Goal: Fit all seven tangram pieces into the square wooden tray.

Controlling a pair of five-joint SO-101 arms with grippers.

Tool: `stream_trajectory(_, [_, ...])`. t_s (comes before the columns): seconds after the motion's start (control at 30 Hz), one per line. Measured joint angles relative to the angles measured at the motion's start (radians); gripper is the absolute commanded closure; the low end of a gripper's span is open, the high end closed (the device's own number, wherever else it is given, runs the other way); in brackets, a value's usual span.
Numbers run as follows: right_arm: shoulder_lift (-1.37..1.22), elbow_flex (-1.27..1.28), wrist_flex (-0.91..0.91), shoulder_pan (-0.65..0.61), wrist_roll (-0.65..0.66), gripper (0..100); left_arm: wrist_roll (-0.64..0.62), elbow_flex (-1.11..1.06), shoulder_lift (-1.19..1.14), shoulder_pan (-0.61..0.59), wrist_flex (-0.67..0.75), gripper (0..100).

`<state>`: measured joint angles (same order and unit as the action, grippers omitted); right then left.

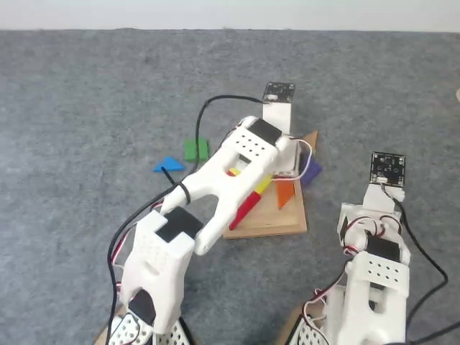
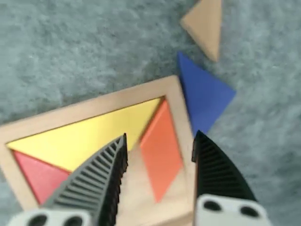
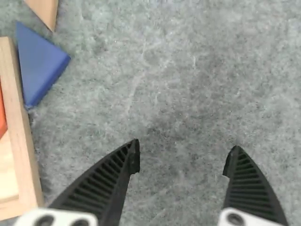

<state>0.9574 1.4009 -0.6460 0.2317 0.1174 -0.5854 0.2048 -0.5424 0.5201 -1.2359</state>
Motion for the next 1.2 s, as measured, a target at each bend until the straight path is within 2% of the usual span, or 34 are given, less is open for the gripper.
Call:
stream_trajectory(0.13, [0.000,0.000,0.000,0.000,0.000,71.0,0.029,0.000,0.000,-0.011,-0.058,82])
stream_trajectory(0.33, [0.000,0.000,0.000,0.000,0.000,71.0,0.180,0.043,-0.002,-0.103,-0.115,82])
stream_trajectory(0.57, [0.000,0.000,0.000,0.000,0.000,71.0,0.239,0.133,0.028,-0.396,-0.150,82])
stream_trajectory(0.63, [0.000,0.000,0.000,0.000,0.000,71.0,0.292,0.137,0.028,-0.485,-0.150,82])
stream_trajectory(0.87, [0.000,0.000,0.000,-0.057,0.006,71.0,0.489,0.137,-0.021,-0.646,-0.170,79])
stream_trajectory(1.07, [0.000,0.000,0.000,-0.055,0.009,71.0,0.582,0.137,-0.054,-0.660,-0.170,79])
stream_trajectory(1.2, [0.000,0.000,0.000,-0.055,0.012,71.0,0.582,0.137,-0.060,-0.643,-0.170,78])
